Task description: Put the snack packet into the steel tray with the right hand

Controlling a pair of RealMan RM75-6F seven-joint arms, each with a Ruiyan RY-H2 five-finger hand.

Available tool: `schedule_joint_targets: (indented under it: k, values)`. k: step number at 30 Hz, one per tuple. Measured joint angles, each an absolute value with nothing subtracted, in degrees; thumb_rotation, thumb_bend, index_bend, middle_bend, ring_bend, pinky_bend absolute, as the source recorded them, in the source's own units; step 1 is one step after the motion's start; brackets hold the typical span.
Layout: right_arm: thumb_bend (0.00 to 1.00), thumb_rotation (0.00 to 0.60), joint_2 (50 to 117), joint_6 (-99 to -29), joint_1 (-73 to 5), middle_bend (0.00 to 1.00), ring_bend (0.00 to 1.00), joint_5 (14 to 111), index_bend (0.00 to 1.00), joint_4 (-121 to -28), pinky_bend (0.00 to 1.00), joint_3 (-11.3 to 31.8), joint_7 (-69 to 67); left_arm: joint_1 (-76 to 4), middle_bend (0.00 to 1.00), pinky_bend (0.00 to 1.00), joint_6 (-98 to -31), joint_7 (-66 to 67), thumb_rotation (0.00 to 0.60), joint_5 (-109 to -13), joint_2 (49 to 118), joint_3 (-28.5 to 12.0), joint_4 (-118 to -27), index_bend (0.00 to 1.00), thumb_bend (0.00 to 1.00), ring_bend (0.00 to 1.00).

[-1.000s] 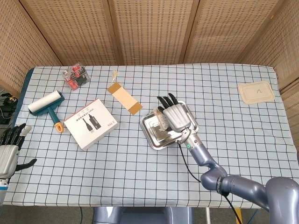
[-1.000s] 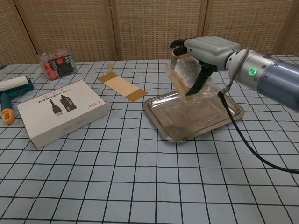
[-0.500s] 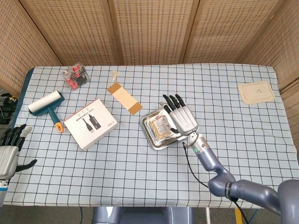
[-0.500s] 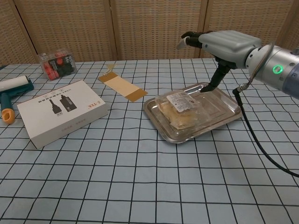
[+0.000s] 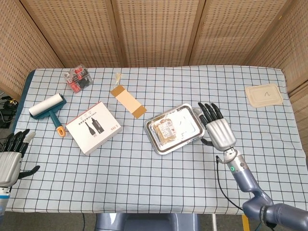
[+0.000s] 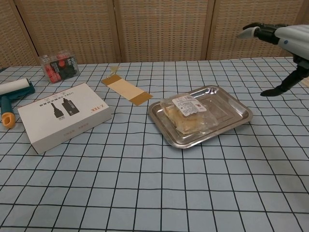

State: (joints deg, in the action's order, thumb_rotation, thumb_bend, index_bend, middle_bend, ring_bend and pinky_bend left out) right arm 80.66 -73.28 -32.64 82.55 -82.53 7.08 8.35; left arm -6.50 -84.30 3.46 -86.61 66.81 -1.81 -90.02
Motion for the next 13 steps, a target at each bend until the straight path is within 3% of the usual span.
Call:
schedule_joint_targets:
  k: [13]
  values:
    - [0.1, 0.6, 76.91, -89.67, -16.98, 0.0, 0.0, 90.13, 0.05, -77.32, 0.0, -2.11, -5.95, -6.79, 0.0, 0.0, -85.06, 2.55, 0.6, -87.37, 68.91, -2.19, -86.91, 0.0, 0.09, 0.0]
